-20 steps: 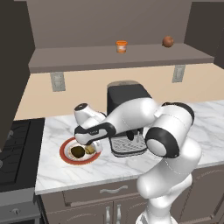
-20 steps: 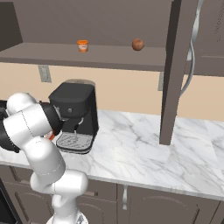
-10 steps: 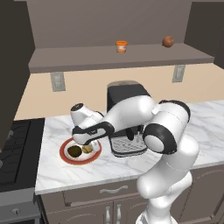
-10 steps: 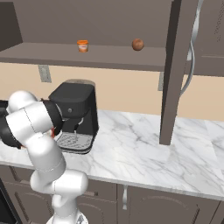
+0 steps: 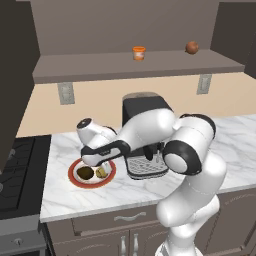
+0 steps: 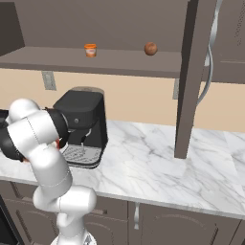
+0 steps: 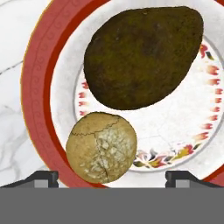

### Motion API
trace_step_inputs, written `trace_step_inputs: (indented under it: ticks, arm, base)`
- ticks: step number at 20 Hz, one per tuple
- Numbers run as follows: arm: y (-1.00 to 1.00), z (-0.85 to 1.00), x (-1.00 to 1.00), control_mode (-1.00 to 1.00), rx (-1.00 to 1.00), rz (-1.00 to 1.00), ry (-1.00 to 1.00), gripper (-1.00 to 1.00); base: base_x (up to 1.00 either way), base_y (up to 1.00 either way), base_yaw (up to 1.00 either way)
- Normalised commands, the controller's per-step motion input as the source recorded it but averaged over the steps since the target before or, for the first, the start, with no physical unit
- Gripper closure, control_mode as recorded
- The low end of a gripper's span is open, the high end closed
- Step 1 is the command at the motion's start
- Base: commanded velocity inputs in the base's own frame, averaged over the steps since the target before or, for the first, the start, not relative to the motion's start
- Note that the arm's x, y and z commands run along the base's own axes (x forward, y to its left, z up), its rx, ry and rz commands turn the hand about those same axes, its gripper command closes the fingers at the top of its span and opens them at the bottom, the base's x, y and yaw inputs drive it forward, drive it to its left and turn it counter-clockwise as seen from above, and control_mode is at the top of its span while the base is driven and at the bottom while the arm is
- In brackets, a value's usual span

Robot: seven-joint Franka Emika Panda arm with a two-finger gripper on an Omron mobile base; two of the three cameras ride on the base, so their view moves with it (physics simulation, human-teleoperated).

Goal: Pick the avocado and bread from the counter and place them on the plate. Then pick the jam from the cabinet and place it next to the plate. Lastly close the cabinet door.

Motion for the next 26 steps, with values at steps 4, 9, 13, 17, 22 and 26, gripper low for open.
trace_step_inputs:
  ticks: [4,9,13,17,22,26]
  arm:
    - [-0.01,0.09,0.00,-1.00,0.00,0.00,-0.15,-1.00]
    - [-0.06,0.30,-0.02,-1.00,0.00,0.00,-0.18,-1.00]
    - [-0.08,0.37,-0.04,-1.00,0.01,0.00,-0.18,-1.00]
    - [-0.13,0.40,-0.11,-1.00,0.02,0.00,-0.18,-1.00]
    - [-0.18,0.49,-0.17,-1.00,0.06,0.00,-0.14,-1.00]
    - [-0.18,0.58,-0.14,-1.00,0.10,0.00,-0.10,-1.00]
  base:
    - [0.00,0.00,0.00]
    - [0.00,0.00,0.00]
    - [0.00,0.00,0.00]
    - [0.00,0.00,0.00]
    - [0.00,0.00,0.00]
    - [0.00,0.00,0.00]
